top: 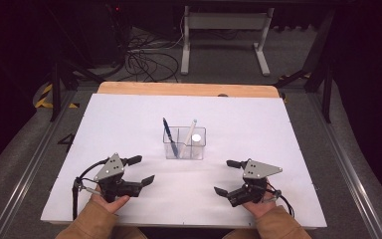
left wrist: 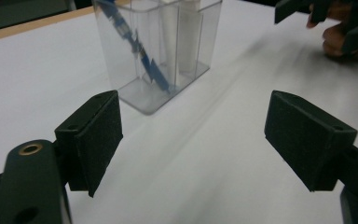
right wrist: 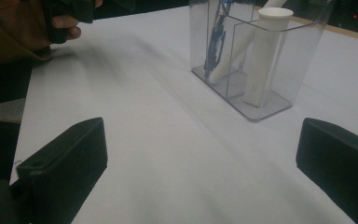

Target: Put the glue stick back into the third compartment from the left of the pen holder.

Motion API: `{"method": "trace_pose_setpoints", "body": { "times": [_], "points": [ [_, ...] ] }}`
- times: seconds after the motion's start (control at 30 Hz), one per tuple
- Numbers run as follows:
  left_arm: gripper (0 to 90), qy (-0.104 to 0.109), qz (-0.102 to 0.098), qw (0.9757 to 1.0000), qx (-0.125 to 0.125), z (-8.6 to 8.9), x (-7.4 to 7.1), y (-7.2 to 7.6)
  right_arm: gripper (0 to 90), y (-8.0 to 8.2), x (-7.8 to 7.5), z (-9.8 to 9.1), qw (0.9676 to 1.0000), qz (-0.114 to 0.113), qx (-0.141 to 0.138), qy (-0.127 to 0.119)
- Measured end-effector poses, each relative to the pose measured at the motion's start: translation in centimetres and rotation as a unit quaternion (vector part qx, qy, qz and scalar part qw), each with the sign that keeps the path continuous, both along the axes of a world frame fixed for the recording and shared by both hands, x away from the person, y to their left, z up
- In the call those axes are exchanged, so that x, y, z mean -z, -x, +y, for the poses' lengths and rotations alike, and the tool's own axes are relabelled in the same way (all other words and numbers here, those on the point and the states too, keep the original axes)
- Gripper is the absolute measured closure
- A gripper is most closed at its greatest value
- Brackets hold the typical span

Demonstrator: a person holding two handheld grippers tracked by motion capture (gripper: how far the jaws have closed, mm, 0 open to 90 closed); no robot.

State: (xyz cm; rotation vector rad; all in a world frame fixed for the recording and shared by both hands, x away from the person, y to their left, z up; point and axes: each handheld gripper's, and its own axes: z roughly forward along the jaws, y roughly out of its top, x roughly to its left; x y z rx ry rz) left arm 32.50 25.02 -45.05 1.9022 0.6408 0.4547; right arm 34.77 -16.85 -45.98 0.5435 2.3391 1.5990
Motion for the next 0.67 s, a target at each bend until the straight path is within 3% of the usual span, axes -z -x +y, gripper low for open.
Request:
{"method": "trace_pose_setpoints", "body": {
  "times": [0.13, 0.23, 0.37, 0.5, 0.67],
  "points": [
    [19.4, 0.000, 0.014, 0.9999, 0.002, 0.65, 0.51, 0.03, 2.5, 0.01, 0.02, -0.01, 1.0000, -0.001, 0.001, 0.001],
    [19.3, -0.003, 0.012, 0.9999, 0.002, 0.66, 0.56, 0.17, 2.5, 0.01, 0.02, -0.03, 1.0000, 0.001, 0.002, 0.000],
    [19.3, 0.006, 0.017, 0.9998, -0.001, 0.77, 0.48, 0.17, 2.5, 0.04, 0.03, 0.02, 1.0000, 0.000, 0.002, 0.002],
    [20.2, 0.015, 0.035, 0.9992, -0.003, 0.93, 0.45, 0.20, 2.5, 0.03, 0.03, 0.02, 1.0000, 0.000, 0.002, 0.002],
    [20.6, 0.003, 0.035, 0.9993, -0.009, 0.75, 0.42, 0.21, 2.5, -0.01, 0.04, 0.01, 1.0000, 0.001, 0.003, 0.002]
  ]
}}
